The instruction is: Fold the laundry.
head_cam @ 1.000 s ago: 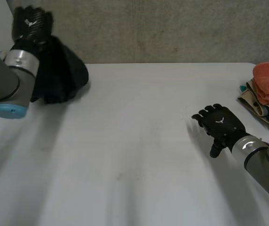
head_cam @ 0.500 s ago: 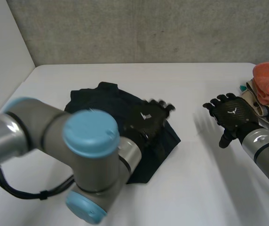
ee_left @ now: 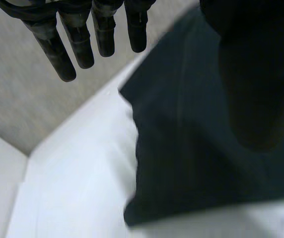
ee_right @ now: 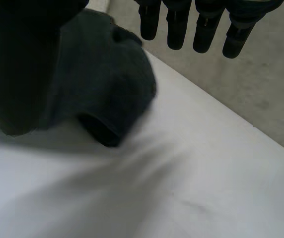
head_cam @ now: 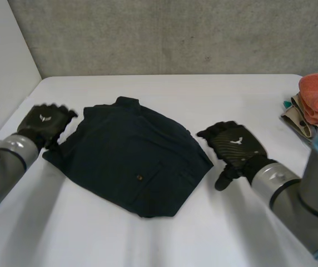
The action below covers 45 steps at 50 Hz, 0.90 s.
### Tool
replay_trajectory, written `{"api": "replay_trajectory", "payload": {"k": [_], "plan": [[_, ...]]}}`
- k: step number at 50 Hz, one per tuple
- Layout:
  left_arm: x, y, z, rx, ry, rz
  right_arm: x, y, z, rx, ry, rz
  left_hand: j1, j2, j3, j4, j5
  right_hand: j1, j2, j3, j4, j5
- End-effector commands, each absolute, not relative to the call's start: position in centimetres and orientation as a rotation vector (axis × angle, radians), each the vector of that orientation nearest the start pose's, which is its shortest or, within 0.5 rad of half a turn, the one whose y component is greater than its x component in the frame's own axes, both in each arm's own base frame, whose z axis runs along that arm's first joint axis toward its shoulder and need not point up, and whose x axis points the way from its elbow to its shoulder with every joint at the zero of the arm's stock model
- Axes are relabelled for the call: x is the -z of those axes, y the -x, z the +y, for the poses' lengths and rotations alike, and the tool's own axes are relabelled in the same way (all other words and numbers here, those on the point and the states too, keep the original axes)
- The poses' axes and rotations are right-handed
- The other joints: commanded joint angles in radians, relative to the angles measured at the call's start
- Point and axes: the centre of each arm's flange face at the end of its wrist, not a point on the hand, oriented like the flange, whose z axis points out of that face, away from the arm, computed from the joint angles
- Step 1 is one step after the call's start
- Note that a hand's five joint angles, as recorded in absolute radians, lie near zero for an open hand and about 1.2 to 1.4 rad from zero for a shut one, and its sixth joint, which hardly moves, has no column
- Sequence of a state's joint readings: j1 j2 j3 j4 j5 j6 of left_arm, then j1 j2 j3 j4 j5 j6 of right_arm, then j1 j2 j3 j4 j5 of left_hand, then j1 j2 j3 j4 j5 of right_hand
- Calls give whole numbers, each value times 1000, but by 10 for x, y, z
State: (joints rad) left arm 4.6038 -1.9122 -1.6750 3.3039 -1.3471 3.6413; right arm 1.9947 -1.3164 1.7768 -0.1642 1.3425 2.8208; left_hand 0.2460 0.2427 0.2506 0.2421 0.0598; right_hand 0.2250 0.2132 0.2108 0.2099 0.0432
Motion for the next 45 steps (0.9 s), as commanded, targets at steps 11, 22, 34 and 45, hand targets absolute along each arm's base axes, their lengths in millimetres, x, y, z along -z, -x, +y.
{"api": "replay_trajectory", "payload": {"k": [11, 22, 34, 45], "plan": [[-114, 174, -368, 1790, -1041, 2279, -136, -326, -218, 1783, 1189, 1987, 181, 185, 177, 185, 193, 279, 291, 293, 294, 286], [-114, 196, -370, 1868, -1094, 2220, -148, -330, -233, 1932, 1164, 1925, 1150, 1154, 1146, 1154, 1162, 1171, 1183, 1185, 1186, 1179], [-231, 223, -273, 2224, -1061, 2060, -254, -296, -303, 2270, 1070, 1897, 1150, 1154, 1146, 1154, 1162, 1171, 1183, 1185, 1186, 1179], [-244, 231, -239, 2294, -1080, 2053, -215, -291, -265, 1806, 875, 2253, 1150, 1154, 1146, 1154, 1162, 130, 142, 144, 145, 137]]}}
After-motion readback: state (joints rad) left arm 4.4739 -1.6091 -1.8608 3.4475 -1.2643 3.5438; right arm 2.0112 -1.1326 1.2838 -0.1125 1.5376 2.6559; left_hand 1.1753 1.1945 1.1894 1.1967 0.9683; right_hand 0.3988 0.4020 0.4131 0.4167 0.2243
